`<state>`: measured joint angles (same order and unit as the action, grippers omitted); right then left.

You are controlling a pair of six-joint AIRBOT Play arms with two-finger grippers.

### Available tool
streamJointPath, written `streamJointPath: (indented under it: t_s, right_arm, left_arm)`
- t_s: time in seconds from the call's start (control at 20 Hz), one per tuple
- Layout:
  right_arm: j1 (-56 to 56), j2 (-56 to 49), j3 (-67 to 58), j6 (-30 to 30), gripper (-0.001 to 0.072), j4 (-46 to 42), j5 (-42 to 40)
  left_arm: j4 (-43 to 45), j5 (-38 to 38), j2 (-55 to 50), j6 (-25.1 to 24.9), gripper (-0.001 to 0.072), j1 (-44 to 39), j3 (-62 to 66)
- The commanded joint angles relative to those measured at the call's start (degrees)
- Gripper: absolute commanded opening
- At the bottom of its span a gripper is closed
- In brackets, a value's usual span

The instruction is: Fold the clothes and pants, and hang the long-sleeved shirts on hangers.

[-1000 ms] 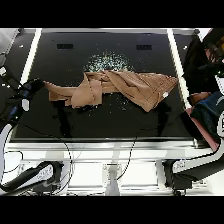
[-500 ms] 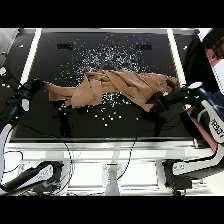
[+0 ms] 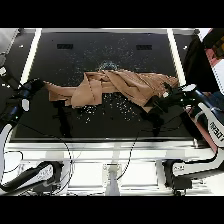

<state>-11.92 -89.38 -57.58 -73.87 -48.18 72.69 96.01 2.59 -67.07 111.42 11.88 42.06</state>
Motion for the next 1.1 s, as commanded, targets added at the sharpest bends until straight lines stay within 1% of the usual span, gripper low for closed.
streamJointPath:
  t_s: [0.0,0.15,0.25,0.35,0.45,0.5,0.65,0.7,0.75,0.8,0.85,0.95,1.0,1.05]
  right_arm:
    - [-2.03,4.2,-0.11,-0.72,0.0579,-7.41,-1.88]
    - [-1.53,6.03,2.64,-3.56,0.0572,-7.04,-7.39]
    - [-0.74,5.99,6.84,-6.43,0.0572,-4.76,-11.37]
    - [0.22,5.99,11.32,-6.47,0.0572,-0.76,-16.31]
    - [0.98,5.99,14.67,-6.12,0.057,6.29,-22.77]
    - [1.44,5.99,15.47,-6.05,0.055,8.66,-25.73]
    - [4.09,5.92,15.78,-6.08,0.055,11.93,-32.96]
    - [5.11,5.92,15.78,-6.08,0.0515,12.7,-34.91]
    - [6.14,5.92,15.78,-6.05,0.0325,13.46,-36.54]
    - [7.02,5.95,15.54,-6.05,0.0084,13.77,-37.86]
    - [7.39,5.99,14.93,-5.92,0.0038,13.64,-38.23]
    - [7.28,6.4,12.81,-5.18,0.0037,13.38,-37.99]
    - [7.26,7.13,11.34,-3.48,0.0036,13.11,-38.03]
    - [7.28,7.98,9.81,-1.75,0.0036,12.81,-38.01]
  left_arm:
    - [0.0,0.0,-0.02,0.0,0.0017,0.0,0.04]
    - [0.0,0.0,-0.02,0.0,0.0017,-0.02,0.04]
    - [0.0,0.0,-0.02,0.0,0.0017,-0.02,0.04]
    - [0.0,0.0,-0.02,0.0,0.0016,-0.02,0.04]
    - [0.0,0.0,-0.02,0.0,0.0016,-0.02,0.04]
    - [0.0,0.0,-0.02,0.0,0.0016,-0.02,0.04]
    - [0.0,0.0,-0.02,0.0,0.0017,-0.02,0.04]
    - [0.0,0.0,-0.02,0.0,0.0016,-0.02,0.04]
    - [0.0,0.0,-0.02,0.0,0.0017,-0.02,0.04]
    - [0.0,0.0,0.0,0.0,0.0017,-0.02,0.04]
    - [0.0,-0.02,0.0,0.0,0.0016,-0.02,0.04]
    - [0.02,-0.02,0.04,-0.02,0.0036,0.0,0.09]
    - [0.04,-0.02,0.11,-0.04,0.0205,0.02,0.09]
    - [0.04,-0.02,0.42,-0.74,0.0528,0.02,0.11]
